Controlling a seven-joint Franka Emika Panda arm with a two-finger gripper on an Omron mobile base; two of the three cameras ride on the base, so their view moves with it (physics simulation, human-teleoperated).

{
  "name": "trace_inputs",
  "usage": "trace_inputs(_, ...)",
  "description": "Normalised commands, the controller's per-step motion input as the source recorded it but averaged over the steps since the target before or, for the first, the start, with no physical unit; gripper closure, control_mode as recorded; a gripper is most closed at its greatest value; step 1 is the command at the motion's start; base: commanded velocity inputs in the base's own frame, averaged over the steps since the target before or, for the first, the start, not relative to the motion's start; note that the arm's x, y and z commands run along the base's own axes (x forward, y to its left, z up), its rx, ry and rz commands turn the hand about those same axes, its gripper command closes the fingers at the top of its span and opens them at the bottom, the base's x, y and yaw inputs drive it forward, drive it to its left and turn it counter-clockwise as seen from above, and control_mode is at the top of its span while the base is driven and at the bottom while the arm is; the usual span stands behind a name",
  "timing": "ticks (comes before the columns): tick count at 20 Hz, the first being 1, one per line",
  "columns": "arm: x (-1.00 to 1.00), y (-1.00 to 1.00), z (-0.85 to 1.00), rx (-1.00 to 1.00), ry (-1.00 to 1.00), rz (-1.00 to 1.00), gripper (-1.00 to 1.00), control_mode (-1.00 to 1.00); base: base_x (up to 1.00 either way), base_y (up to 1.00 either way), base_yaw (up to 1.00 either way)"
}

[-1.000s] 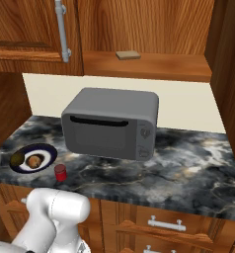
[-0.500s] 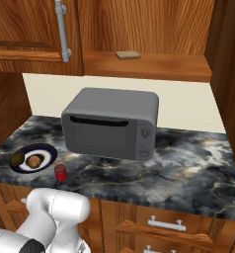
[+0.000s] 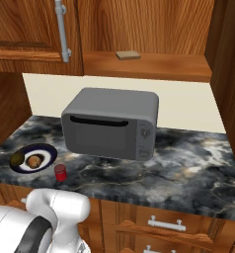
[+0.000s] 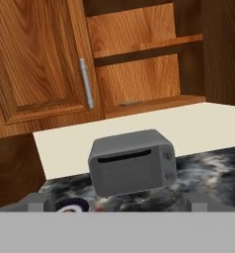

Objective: Pick the avocado and bread from the counter and place them on the plate. Then pick the jam from the cabinet and place it next to the plate. Lastly close the cabinet door.

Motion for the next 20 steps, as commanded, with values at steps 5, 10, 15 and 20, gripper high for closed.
trace_inputs(5,-0.13,0.0,-0.01,0.0,0.0,0.0,-1.0,-1.0,0.0,0.0,0.0)
trace_inputs(10,-0.02,0.0,0.0,0.0,0.0,0.0,-1.0,-1.0,0.0,0.0,0.0)
trace_inputs(15,-0.54,-0.41,0.0,0.04,0.0,-0.03,-1.0,-1.0,0.0,0.0,0.0)
trace_inputs(20,-0.44,-0.56,0.06,0.09,-0.01,-0.08,-1.0,-1.0,0.0,0.0,0.0)
